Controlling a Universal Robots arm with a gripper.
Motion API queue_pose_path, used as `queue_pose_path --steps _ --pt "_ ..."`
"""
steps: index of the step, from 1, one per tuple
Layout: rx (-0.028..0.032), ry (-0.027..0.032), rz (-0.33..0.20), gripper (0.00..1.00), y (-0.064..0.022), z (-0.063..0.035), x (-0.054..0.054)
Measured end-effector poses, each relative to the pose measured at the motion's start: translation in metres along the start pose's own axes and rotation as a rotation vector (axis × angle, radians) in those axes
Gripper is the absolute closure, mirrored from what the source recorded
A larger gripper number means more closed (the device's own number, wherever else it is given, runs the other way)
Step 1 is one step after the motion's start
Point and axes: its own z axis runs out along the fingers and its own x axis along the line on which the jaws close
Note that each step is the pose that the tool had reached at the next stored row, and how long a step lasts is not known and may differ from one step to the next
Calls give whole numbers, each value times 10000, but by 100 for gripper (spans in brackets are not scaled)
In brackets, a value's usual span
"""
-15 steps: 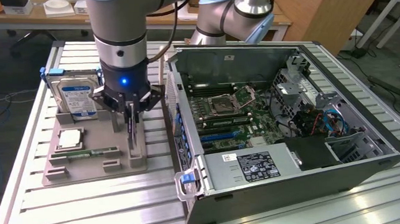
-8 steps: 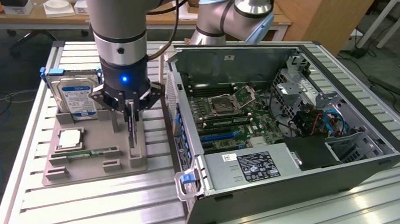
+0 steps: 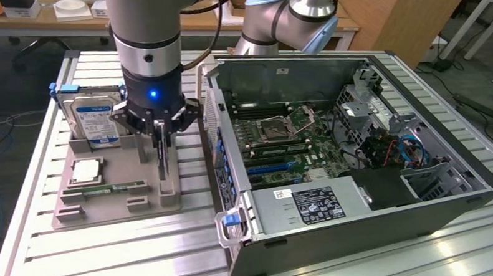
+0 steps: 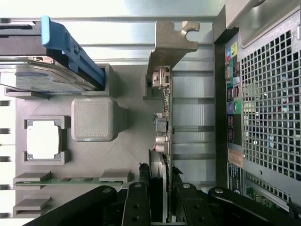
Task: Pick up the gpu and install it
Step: 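Pick up the gpu and move the gpu toward the slot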
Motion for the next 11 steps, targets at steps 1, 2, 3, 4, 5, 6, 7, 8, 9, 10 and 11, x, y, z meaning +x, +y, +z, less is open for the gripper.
queue_pose_path --steps 1,2,3,4,5,6,7,8,9,10,11 --pt "-7 1 0 73 -6 -3 0" --pt "-8 0 0 73 -7 -6 0" --pt "-9 -1 1 73 -7 -8 0" --pt "-10 -2 1 73 -8 -7 0" --pt "-10 -1 1 73 -8 -7 0" --pt "-10 -3 0 73 -8 -8 0" --pt "-9 -1 2 73 -8 -13 0" --pt "-8 0 5 73 -7 -19 0" --pt "-9 -2 8 73 -7 -25 0" --pt "-9 -2 9 73 -5 -37 0" --pt "-9 -2 9 73 -4 -55 0"
